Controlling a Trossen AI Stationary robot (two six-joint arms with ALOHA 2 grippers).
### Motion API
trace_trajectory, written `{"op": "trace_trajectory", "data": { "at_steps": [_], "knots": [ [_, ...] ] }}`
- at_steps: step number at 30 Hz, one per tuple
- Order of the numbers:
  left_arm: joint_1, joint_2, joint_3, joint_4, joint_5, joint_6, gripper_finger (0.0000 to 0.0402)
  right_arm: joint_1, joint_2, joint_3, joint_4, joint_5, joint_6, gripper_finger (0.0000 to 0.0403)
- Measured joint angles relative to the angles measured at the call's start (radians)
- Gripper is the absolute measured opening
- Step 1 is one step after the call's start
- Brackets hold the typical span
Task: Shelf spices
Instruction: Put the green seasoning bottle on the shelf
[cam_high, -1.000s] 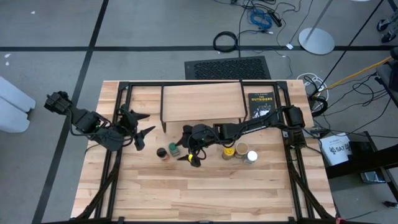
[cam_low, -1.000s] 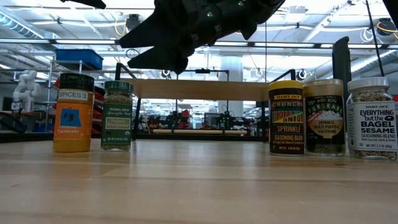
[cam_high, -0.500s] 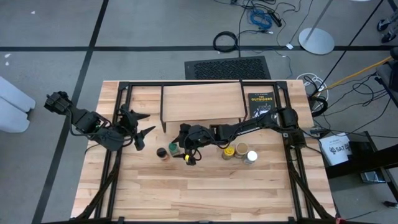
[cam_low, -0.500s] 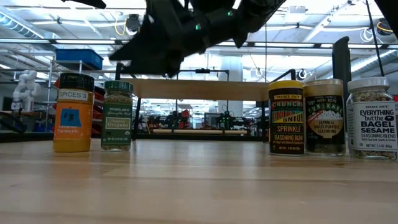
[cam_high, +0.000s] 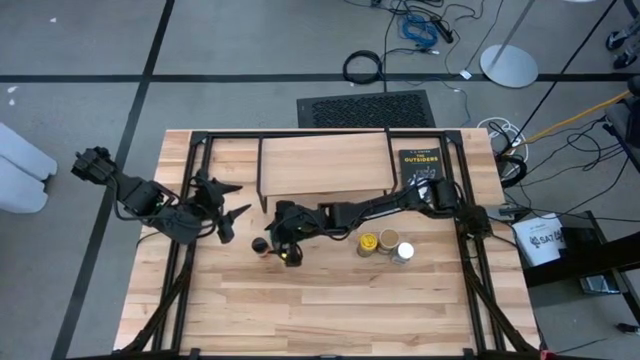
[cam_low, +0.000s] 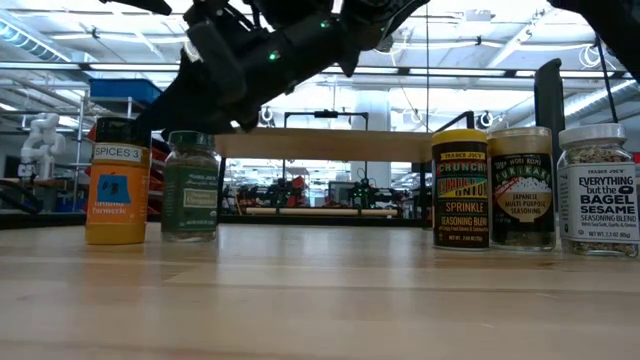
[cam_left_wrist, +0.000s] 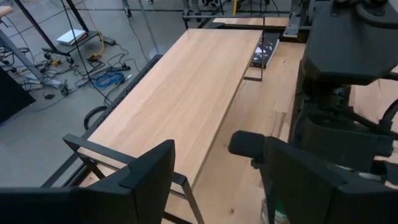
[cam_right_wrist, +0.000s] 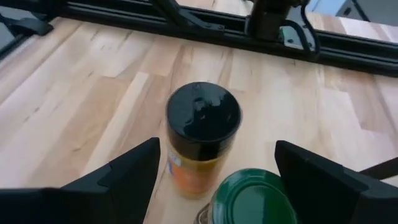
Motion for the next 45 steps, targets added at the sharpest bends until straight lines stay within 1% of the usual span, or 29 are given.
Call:
{"op": "trace_trajectory", "data": {
  "at_steps": [9,13,23,28,37,42,45],
  "knots": [
    [0.0,0.029,0.0,0.0,0.011,0.003,0.0255,0.003,-0.015,0.002,-0.046,0.02,-0.006,0.0306],
    [0.0,0.033,0.0,0.0,0.011,0.005,0.0255,0.009,-0.022,0.001,-0.073,0.05,-0.019,0.0306],
    [0.0,0.033,0.0,0.0,0.011,0.008,0.0255,0.01,-0.03,-0.001,-0.123,0.048,0.007,0.0306],
    [0.0,0.033,0.0,-0.001,0.011,0.009,0.0255,0.002,-0.065,-0.001,-0.176,0.071,0.003,0.0306],
    [0.0,0.033,0.0,0.0,0.011,0.009,0.0255,-0.01,-0.076,0.0,-0.238,0.03,-0.022,0.0306],
    [0.0,0.033,0.0,0.0,0.011,0.009,0.0255,-0.01,-0.07,0.0,-0.234,0.013,-0.05,0.0306],
    [0.0,0.033,0.0,0.0,0.011,0.009,0.0255,-0.01,-0.07,0.0,-0.233,0.013,-0.053,0.0299]
  ]
}}
